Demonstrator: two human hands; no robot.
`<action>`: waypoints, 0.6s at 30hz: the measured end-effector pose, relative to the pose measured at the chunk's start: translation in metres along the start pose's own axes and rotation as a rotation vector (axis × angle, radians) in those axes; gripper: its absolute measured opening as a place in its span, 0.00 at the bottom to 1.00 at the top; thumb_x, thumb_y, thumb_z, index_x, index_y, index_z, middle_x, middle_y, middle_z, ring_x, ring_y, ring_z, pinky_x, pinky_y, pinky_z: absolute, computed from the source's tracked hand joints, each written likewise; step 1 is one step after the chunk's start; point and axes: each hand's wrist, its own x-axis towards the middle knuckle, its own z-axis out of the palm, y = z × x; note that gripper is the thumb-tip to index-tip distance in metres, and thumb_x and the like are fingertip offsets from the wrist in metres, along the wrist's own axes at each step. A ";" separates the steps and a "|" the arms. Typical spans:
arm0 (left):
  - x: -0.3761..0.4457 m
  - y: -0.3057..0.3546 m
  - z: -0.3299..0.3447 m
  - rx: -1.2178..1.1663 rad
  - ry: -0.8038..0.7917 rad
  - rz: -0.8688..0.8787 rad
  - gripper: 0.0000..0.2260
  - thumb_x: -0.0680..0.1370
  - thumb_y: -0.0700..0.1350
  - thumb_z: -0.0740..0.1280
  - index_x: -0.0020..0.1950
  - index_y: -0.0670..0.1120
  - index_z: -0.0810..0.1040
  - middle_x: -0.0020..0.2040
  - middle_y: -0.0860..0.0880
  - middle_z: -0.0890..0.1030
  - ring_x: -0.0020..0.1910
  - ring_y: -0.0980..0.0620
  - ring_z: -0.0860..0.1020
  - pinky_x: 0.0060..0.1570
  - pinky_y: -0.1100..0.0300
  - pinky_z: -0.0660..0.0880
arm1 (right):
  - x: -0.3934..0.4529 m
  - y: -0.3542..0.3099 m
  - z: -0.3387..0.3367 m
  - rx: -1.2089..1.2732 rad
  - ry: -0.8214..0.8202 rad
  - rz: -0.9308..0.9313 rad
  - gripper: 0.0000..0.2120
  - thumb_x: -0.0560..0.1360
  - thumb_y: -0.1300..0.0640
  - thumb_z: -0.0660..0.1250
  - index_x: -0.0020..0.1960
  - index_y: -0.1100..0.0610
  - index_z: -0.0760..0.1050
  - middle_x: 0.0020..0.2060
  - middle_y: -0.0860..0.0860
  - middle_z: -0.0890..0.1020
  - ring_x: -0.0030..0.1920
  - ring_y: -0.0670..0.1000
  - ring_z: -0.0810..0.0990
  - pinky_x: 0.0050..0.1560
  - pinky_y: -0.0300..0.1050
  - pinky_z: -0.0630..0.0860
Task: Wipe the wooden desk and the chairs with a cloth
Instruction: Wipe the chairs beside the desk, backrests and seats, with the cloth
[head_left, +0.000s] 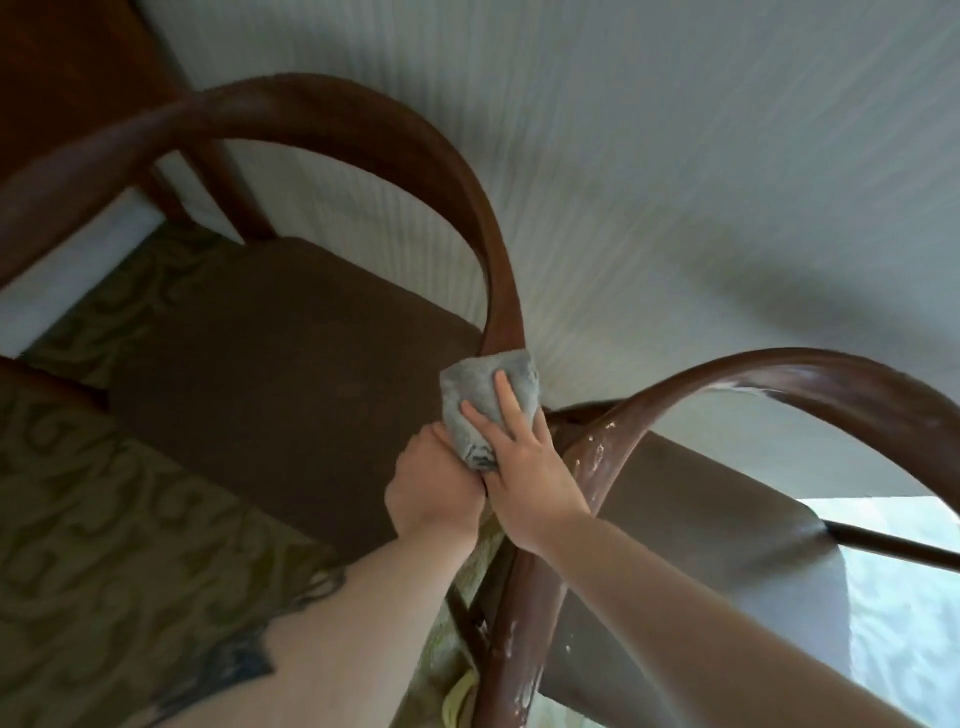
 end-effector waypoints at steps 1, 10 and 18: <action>0.001 -0.001 0.001 -0.036 0.016 0.020 0.11 0.79 0.54 0.54 0.50 0.51 0.73 0.50 0.52 0.78 0.49 0.48 0.78 0.42 0.54 0.74 | 0.010 -0.001 -0.003 -0.035 0.007 0.015 0.28 0.82 0.54 0.55 0.78 0.39 0.49 0.76 0.41 0.33 0.77 0.58 0.36 0.77 0.54 0.51; -0.013 -0.060 -0.004 0.080 -0.106 0.540 0.32 0.79 0.65 0.34 0.79 0.52 0.51 0.77 0.54 0.62 0.71 0.54 0.66 0.66 0.56 0.69 | 0.051 -0.035 0.012 -0.040 0.305 0.289 0.25 0.82 0.53 0.56 0.76 0.37 0.55 0.78 0.40 0.42 0.77 0.57 0.37 0.77 0.58 0.47; 0.010 -0.106 -0.045 0.283 -0.458 0.741 0.31 0.77 0.65 0.40 0.78 0.59 0.36 0.79 0.57 0.43 0.78 0.57 0.44 0.75 0.46 0.51 | -0.027 -0.080 0.091 0.202 0.415 0.402 0.28 0.81 0.52 0.56 0.76 0.35 0.51 0.74 0.33 0.36 0.76 0.50 0.33 0.70 0.42 0.36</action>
